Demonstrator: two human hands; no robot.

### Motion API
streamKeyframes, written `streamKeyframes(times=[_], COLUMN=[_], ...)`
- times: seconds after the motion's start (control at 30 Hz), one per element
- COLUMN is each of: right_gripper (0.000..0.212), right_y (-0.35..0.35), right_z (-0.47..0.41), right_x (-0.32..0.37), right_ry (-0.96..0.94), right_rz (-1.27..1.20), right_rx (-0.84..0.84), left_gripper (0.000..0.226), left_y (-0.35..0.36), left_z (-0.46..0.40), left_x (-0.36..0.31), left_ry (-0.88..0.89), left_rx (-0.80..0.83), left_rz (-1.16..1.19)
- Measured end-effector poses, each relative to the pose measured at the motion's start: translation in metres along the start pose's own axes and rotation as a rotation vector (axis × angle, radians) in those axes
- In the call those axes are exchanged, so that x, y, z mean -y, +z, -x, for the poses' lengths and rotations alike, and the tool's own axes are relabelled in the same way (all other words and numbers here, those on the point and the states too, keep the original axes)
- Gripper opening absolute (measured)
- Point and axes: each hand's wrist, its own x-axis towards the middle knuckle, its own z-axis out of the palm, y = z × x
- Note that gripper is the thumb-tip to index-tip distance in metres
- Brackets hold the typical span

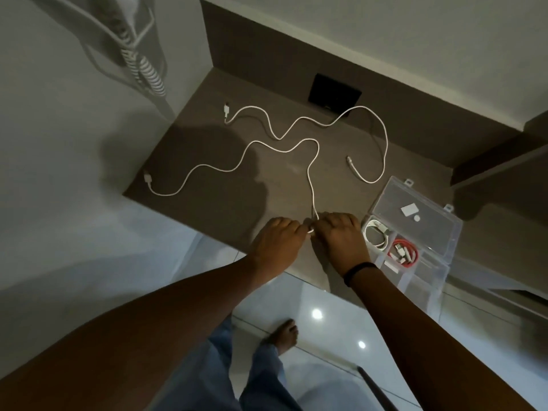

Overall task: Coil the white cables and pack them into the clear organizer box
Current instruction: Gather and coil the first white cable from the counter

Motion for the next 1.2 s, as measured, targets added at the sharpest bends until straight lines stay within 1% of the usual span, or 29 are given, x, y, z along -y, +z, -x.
streamKeyframes(times=[0.03,0.1,0.17,0.2,0.23,0.3,0.33,0.37,0.4,0.43,0.47,0.5,0.53,0.57,0.6,0.63,0.67,0.73,0.77,0.83,0.9,0.93,1.0,1.07,1.1,1.13,1.2], right_gripper=[0.015,0.018,0.020,0.021,0.023,0.029,0.030,0.026,0.021,0.017,0.019,0.024,0.026,0.025,0.022,0.019,0.017,0.011,0.011,0.017,0.022,0.020,0.019,0.024,0.027,0.028,0.027], right_y=[-0.005,-0.018,-0.029,-0.035,-0.041,-0.051,-0.056,-0.057,-0.058,-0.060,-0.063,-0.067,-0.073,-0.081,-0.094,-0.108,-0.123,-0.146,-0.151,-0.148,-0.131,-0.119,-0.099,-0.094,-0.097,-0.104,-0.126], right_z=[-0.002,-0.008,-0.015,-0.019,-0.024,-0.028,-0.027,-0.025,-0.022,-0.019,-0.015,-0.012,-0.011,-0.011,-0.013,-0.017,-0.022,-0.039,-0.047,-0.057,-0.057,-0.052,-0.039,-0.027,-0.023,-0.021,-0.023], right_x=[-0.001,-0.002,-0.002,0.001,0.004,0.017,0.026,0.034,0.043,0.050,0.057,0.062,0.064,0.064,0.063,0.061,0.059,0.047,0.042,0.033,0.030,0.030,0.039,0.055,0.063,0.069,0.073], right_ry=[0.013,-0.005,-0.026,-0.010,0.035,0.128,0.129,0.106,0.073,0.046,0.026,-0.004,-0.040,-0.083,-0.119,-0.137,-0.133,-0.086,-0.056,0.002,0.074,0.114,0.158,0.109,0.067,0.028,-0.042], right_rz=[-0.031,-0.094,-0.173,-0.248,-0.355,-0.562,-0.607,-0.620,-0.611,-0.588,-0.548,-0.483,-0.400,-0.328,-0.282,-0.267,-0.271,-0.313,-0.344,-0.394,-0.401,-0.393,-0.400,-0.402,-0.390,-0.363,-0.284], right_rx=[-0.019,-0.083,-0.114,-0.114,-0.113,-0.110,-0.117,-0.108,-0.074,-0.005,0.077,0.121,0.122,0.072,-0.001,-0.073,-0.143,-0.262,-0.288,-0.292,-0.241,-0.191,-0.033,0.135,0.179,0.189,0.132], left_gripper=[0.021,0.012,0.022,0.027,0.029,0.029,0.029,0.028,0.029,0.031,0.032,0.033,0.033,0.033,0.033,0.034,0.034,0.035,0.035,0.034,0.034,0.032,0.026,0.027,0.028,0.029,0.030], left_y=[-0.008,-0.040,-0.077,-0.093,-0.110,-0.138,-0.150,-0.159,-0.168,-0.174,-0.178,-0.180,-0.180,-0.178,-0.174,-0.170,-0.168,-0.169,-0.170,-0.176,-0.183,-0.187,-0.193,-0.198,-0.198,-0.198,-0.193], left_z=[-0.001,-0.005,-0.012,-0.015,-0.018,-0.025,-0.030,-0.036,-0.041,-0.047,-0.051,-0.054,-0.055,-0.053,-0.051,-0.048,-0.045,-0.039,-0.037,-0.034,-0.035,-0.036,-0.042,-0.048,-0.051,-0.052,-0.053], left_x=[-0.002,-0.013,-0.022,-0.026,-0.029,-0.032,-0.029,-0.024,-0.019,-0.009,0.001,0.014,0.025,0.036,0.045,0.050,0.051,0.044,0.038,0.026,0.017,0.013,0.013,0.019,0.024,0.030,0.036], left_ry=[-0.066,-0.235,-0.417,-0.472,-0.486,-0.423,-0.366,-0.309,-0.255,-0.224,-0.223,-0.229,-0.235,-0.240,-0.250,-0.264,-0.273,-0.292,-0.309,-0.347,-0.320,-0.287,-0.253,-0.269,-0.276,-0.283,-0.348], left_rx=[-0.033,-0.088,-0.002,0.054,0.082,0.030,-0.019,-0.072,-0.130,-0.183,-0.226,-0.259,-0.264,-0.234,-0.176,-0.098,-0.015,0.138,0.186,0.202,0.196,0.177,0.100,0.006,-0.015,-0.013,0.009], left_rz=[0.137,0.530,1.000,1.248,1.518,2.011,2.161,2.232,2.233,2.177,2.066,1.917,1.742,1.572,1.451,1.414,1.444,1.605,1.714,1.930,2.103,2.180,2.293,2.303,2.253,2.174,1.971])
